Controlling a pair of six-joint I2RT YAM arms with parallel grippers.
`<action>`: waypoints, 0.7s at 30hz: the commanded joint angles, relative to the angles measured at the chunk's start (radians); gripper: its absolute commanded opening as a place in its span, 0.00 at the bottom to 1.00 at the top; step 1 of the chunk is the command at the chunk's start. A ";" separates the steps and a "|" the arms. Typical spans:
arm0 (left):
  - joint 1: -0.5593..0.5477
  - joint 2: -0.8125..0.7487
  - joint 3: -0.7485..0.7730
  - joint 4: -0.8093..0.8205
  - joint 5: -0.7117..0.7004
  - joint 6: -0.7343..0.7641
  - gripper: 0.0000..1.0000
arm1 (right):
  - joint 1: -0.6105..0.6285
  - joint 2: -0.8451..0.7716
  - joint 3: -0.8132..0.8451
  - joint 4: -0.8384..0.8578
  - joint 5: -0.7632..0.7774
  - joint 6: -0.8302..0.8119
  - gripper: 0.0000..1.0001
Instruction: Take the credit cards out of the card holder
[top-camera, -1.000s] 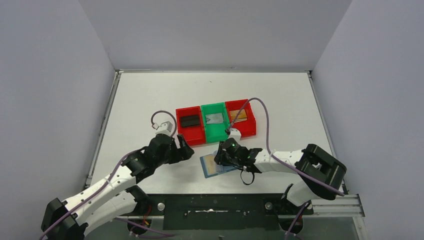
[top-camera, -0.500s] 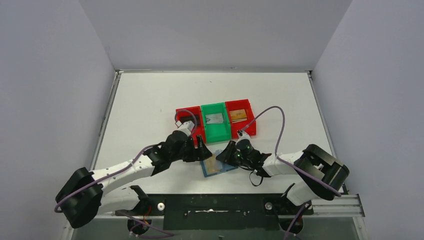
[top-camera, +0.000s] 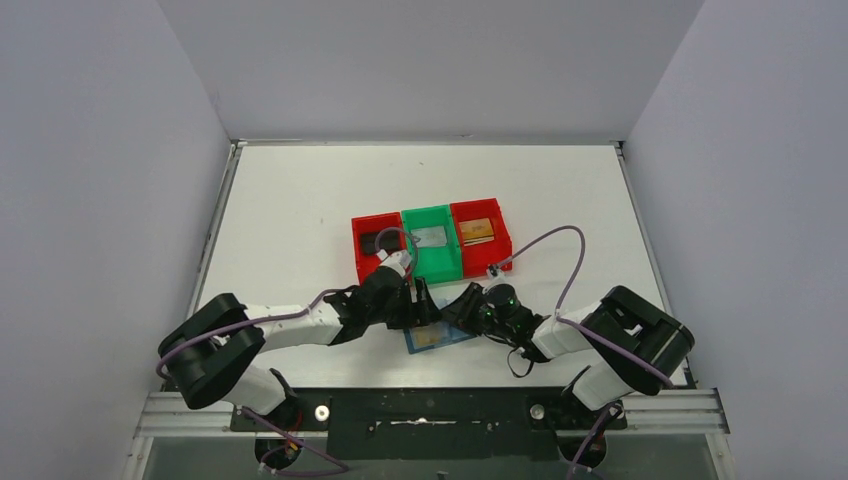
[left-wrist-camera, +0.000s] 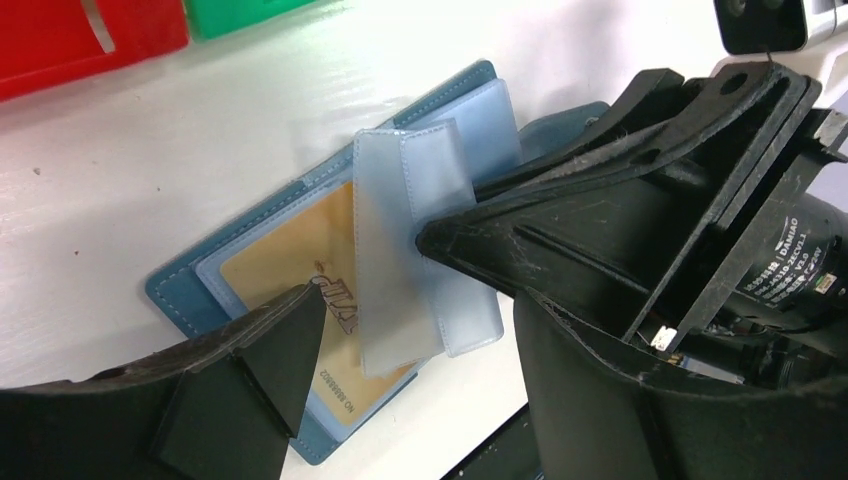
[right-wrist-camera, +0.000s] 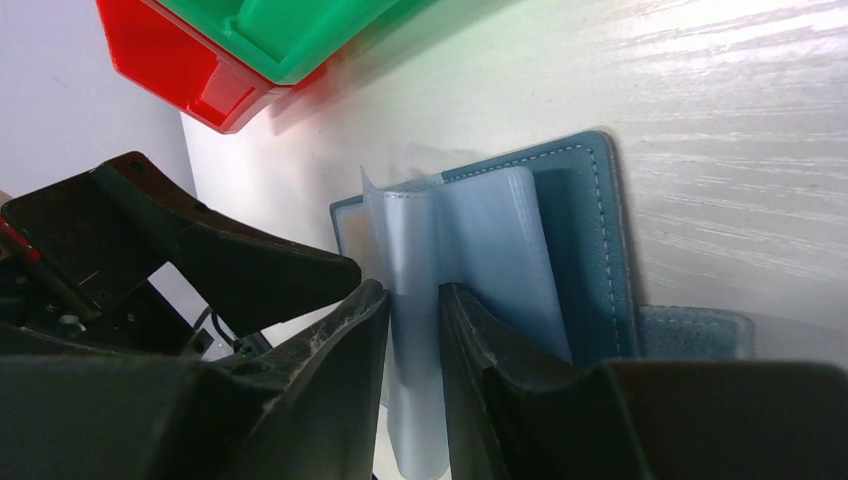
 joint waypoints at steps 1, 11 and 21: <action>-0.010 0.029 0.035 0.050 -0.052 -0.027 0.69 | -0.012 0.031 -0.023 0.018 0.013 0.005 0.28; -0.029 0.114 0.027 0.137 0.012 -0.056 0.67 | -0.018 0.044 -0.032 0.047 0.001 0.009 0.32; -0.029 0.073 0.046 0.198 0.046 -0.038 0.64 | -0.019 -0.039 -0.036 0.034 0.000 -0.023 0.48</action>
